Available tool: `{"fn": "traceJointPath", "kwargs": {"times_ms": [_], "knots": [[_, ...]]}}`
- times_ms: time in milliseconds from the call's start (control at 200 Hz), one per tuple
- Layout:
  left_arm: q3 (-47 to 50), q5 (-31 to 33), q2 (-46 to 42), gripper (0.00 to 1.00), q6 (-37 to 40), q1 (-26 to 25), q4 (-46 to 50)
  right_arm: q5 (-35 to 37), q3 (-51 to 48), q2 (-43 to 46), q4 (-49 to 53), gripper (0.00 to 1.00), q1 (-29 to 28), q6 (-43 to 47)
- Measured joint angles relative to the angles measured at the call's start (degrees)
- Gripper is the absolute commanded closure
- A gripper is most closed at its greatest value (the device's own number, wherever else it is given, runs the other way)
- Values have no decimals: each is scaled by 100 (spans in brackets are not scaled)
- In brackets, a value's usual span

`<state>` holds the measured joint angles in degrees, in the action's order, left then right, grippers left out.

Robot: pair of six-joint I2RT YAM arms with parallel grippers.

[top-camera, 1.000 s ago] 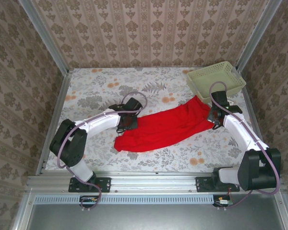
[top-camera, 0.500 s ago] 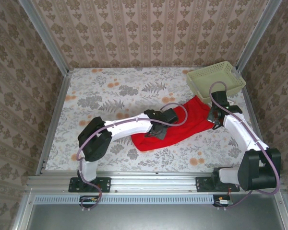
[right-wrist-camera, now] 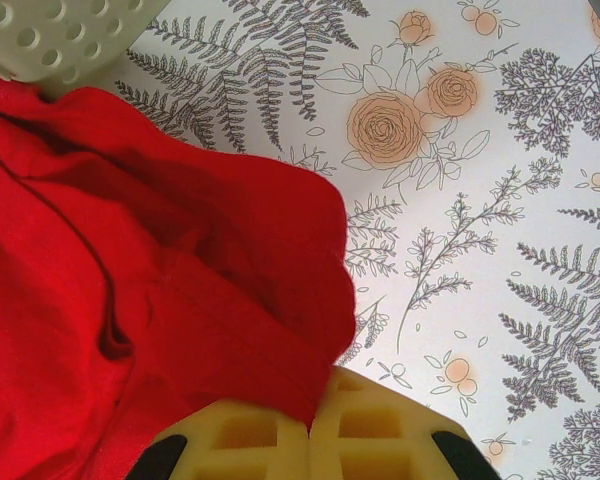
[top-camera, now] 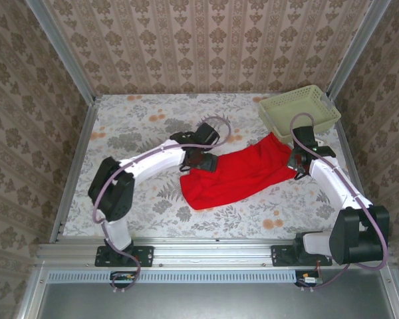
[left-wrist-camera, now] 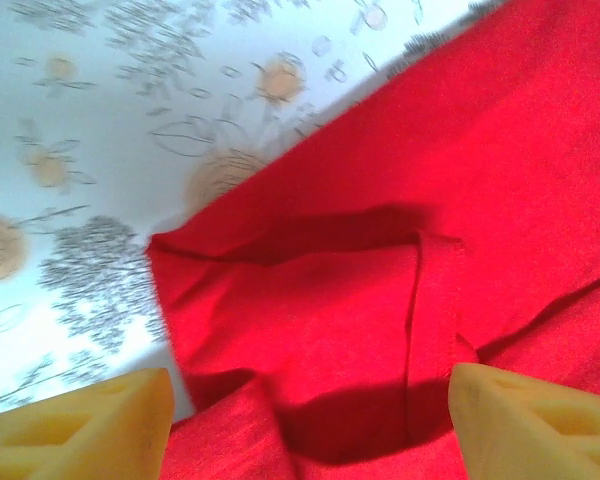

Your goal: Fold the inside-out t-shirt

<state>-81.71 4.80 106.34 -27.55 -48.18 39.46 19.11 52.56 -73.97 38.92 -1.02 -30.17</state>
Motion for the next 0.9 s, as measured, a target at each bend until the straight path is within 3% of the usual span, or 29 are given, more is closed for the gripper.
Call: {"fn": "traceJointPath", "kwargs": {"times_ms": [245,570,900], "knots": [[-461,-131,876,43,157,-570,197,0,0,-13,-2,100,0,0],[-1217,-70,1626,47,142,-446,273,-4,-31,-15,-4,100,0,0],[-2009,-13,2159,67,184,-459,597,-4,-55,-11,-4,100,0,0]]}}
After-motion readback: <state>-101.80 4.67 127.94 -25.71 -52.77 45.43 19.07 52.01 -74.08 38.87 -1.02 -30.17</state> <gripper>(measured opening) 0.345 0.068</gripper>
